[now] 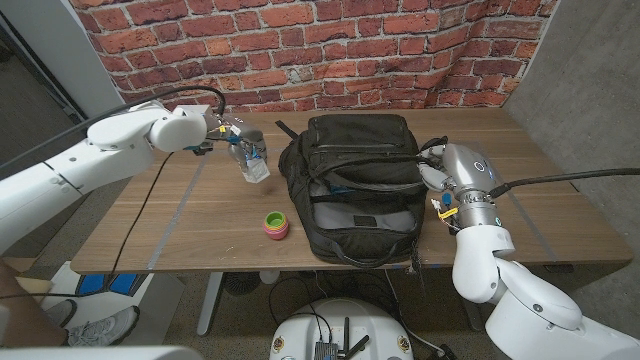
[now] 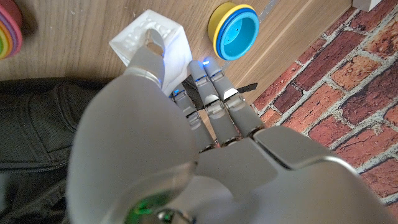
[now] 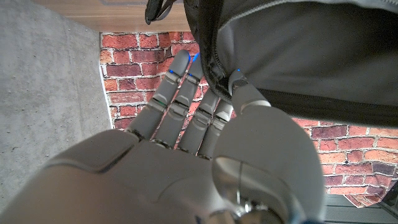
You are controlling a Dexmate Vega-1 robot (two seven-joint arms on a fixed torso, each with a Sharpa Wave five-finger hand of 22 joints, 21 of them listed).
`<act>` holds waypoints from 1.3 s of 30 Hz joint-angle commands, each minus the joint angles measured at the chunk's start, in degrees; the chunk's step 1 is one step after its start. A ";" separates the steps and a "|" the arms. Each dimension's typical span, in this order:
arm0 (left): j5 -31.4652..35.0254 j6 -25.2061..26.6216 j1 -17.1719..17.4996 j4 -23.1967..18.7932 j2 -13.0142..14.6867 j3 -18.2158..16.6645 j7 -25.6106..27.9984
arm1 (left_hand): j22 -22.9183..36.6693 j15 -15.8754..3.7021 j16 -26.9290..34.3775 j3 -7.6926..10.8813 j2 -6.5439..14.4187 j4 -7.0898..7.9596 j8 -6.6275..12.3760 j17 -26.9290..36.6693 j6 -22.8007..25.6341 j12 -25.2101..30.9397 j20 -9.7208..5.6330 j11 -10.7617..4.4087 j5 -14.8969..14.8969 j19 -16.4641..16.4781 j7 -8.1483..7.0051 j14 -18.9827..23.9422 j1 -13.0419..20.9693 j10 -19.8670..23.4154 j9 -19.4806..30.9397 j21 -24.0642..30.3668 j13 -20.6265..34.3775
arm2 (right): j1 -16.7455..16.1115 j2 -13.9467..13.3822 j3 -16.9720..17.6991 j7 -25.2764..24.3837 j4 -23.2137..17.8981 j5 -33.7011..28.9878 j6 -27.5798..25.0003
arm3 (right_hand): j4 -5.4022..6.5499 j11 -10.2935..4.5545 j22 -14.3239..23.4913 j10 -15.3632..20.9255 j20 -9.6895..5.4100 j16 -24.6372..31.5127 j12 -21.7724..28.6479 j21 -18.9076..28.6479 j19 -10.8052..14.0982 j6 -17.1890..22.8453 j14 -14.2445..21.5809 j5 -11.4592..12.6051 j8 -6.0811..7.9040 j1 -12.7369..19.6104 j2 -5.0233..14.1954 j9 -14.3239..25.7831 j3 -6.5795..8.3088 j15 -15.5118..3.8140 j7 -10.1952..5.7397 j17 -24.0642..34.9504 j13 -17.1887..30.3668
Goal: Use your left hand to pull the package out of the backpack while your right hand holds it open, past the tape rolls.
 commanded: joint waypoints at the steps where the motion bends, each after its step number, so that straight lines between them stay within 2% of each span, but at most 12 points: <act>1: 2.76 -0.19 -1.57 1.83 -1.99 1.50 -0.72 | -0.08 -6.73 -0.10 0.39 2.55 0.22 0.27 0.06 -0.10 0.05 -6.33 -0.90 0.34 -0.24 0.03 -0.41 -1.78 1.42 0.14 0.28 0.69 | -3.26 -0.66 2.06 3.24 -2.55 0.82 -0.80 | -0.11 -0.56 0.06 -1.35 -7.28 -0.42 -0.51 -0.19 -0.82 -0.91 -1.53 -0.05 -0.25 -0.06 -1.56 0.20 -0.74 -5.60 -0.76 0.31 0.02; 7: 2.95 -1.22 -2.47 3.26 -2.50 2.05 -0.78 | -0.09 -6.71 -0.11 0.42 2.59 0.23 0.25 0.05 -0.14 0.05 -6.33 -0.93 0.35 -0.26 0.06 -0.43 -1.85 1.41 0.14 0.29 0.69 | -3.59 -2.39 3.22 5.26 -4.61 2.18 -2.13 | 0.00 -0.30 -0.06 -3.56 -6.68 -0.83 -1.23 -0.54 -2.06 -2.89 -3.73 -0.18 -0.85 -0.36 -2.78 0.25 -1.93 -5.36 -1.40 0.71 -0.09; 12: 3.21 -1.86 -3.20 4.43 -3.13 2.50 -0.51 | -0.10 -6.71 -0.11 0.43 2.59 0.23 0.26 0.04 -0.12 0.03 -6.34 -0.93 0.36 -0.27 0.09 -0.47 -1.92 1.36 0.14 0.29 0.68 | -3.07 -3.79 3.22 6.47 -6.25 3.05 -4.41 | -0.07 -0.71 -0.15 -4.74 -6.27 -0.92 -1.42 -0.75 -2.72 -3.94 -5.18 -0.11 -1.08 -0.08 -3.22 0.27 -2.69 -5.45 -1.57 1.06 -0.17; 16: 3.48 -2.52 -3.88 5.31 -3.63 3.03 -0.53 | -0.11 -6.72 -0.12 0.44 2.58 0.21 0.26 0.04 -0.13 0.02 -6.35 -0.94 0.36 -0.27 -0.09 -0.49 -1.94 1.33 0.13 0.29 0.68 | -2.45 -4.68 2.87 6.95 -7.39 3.90 -6.20 | -0.07 -0.49 -0.21 -5.85 -5.90 -1.13 -1.60 -0.89 -3.15 -5.06 -6.44 -0.03 -1.36 0.18 -3.43 0.27 -3.18 -5.42 -1.63 1.22 -0.23; 19: 3.50 -3.36 -4.41 6.06 -3.93 3.40 -0.43 | -0.12 -6.73 -0.11 0.45 2.58 0.21 0.21 0.04 -0.24 0.01 -6.35 -0.93 0.36 -0.29 -0.11 -0.49 -1.97 1.30 0.13 0.29 0.68 | -2.12 -5.47 3.08 7.78 -8.46 5.37 -7.48 | -0.11 -0.77 -0.27 -7.35 -5.50 -1.60 -1.76 -1.12 -3.75 -6.78 -8.43 0.09 -1.79 0.59 -3.80 0.20 -3.76 -5.31 -1.97 1.36 -0.33; 23: 3.82 -2.99 -4.85 6.42 -4.45 3.76 -0.84 | -0.13 -6.72 -0.15 0.41 2.45 0.15 0.14 0.02 -0.43 -0.01 -6.38 -0.92 0.36 -0.36 -0.11 -0.61 -2.00 1.25 0.13 0.26 0.67 | -1.17 -6.52 3.10 8.86 -9.98 7.67 -9.87 | 0.06 -1.39 -0.43 -11.69 -4.44 -2.10 -2.01 -1.73 -5.06 -10.42 -12.79 0.38 -2.24 1.42 -4.58 -0.11 -5.48 -4.97 -3.29 2.19 -0.76; 28: 3.87 -3.76 -5.45 7.00 -4.71 4.16 -0.95 | -0.14 -6.73 -0.14 0.42 2.44 0.15 0.13 0.03 -0.47 -0.05 -6.38 -0.91 0.36 -0.39 -0.04 -0.62 -2.04 1.15 0.12 0.25 0.66 | -1.20 -7.86 4.16 9.04 -11.32 11.04 -11.69 | 0.26 -1.60 -0.55 -15.97 -3.52 -2.51 -1.93 -2.32 -5.71 -14.65 -17.10 0.65 -2.36 1.94 -5.55 -0.42 -7.41 -4.63 -4.03 3.10 -1.42; 31: 4.35 -3.23 -5.47 6.79 -4.86 4.33 -1.22 | -0.16 -6.73 -0.14 0.42 2.41 0.14 0.05 0.03 -0.68 -0.09 -6.37 -0.91 0.37 -0.40 -0.03 -0.64 -2.07 1.06 0.12 0.25 0.65 | -1.56 -8.27 5.12 8.73 -11.75 13.14 -12.24 | 0.37 -1.66 -0.59 -18.63 -2.48 -2.91 -1.94 -2.88 -6.45 -17.14 -19.61 0.75 -2.37 2.21 -6.07 -0.55 -8.41 -4.29 -4.27 3.42 -1.88; 35: 4.85 -3.83 -5.50 6.76 -4.67 4.54 -0.94 | -0.19 -6.69 -0.21 0.38 2.26 0.12 -0.06 0.00 -1.01 -0.26 -6.41 -0.88 0.36 -0.64 -0.05 -0.83 -2.20 0.61 0.12 0.15 0.61 | -1.60 -9.25 6.91 9.52 -12.53 16.68 -13.13 | -0.06 -1.30 -0.67 -23.36 -1.16 -3.68 -2.09 -3.99 -7.61 -21.70 -23.11 0.83 -2.42 3.93 -7.55 -0.43 -9.63 -2.98 -4.27 3.36 -2.63; 37: 5.51 -3.40 -5.29 6.47 -4.61 4.63 -0.94 | -0.23 -6.68 -0.33 0.36 2.13 0.11 -0.14 -0.04 -1.29 -0.37 -6.42 -0.90 0.37 -0.92 0.01 -1.14 -2.31 0.25 0.12 0.02 0.59 | -1.31 -9.55 7.67 9.97 -12.92 18.50 -13.89 | -0.02 -1.01 -0.72 -24.52 -0.77 -4.04 -2.02 -4.48 -8.18 -23.28 -24.30 0.80 -2.50 4.38 -8.01 -0.42 -9.98 -2.52 -4.23 3.21 -2.85; 39: 6.12 -3.92 -5.07 6.51 -4.41 4.76 -0.25 | -0.25 -6.69 -0.41 0.35 2.06 0.10 -0.20 -0.07 -1.50 -0.39 -6.43 -0.90 0.37 -1.09 -0.19 -1.39 -2.37 0.12 0.12 -0.07 0.59 | -1.10 -9.91 8.59 10.45 -13.32 20.40 -14.55 | 0.12 -0.27 -0.79 -27.49 0.30 -4.82 -2.19 -5.51 -9.43 -26.17 -26.39 0.53 -2.65 5.09 -8.66 -0.44 -10.44 -1.43 -4.08 2.78 -3.22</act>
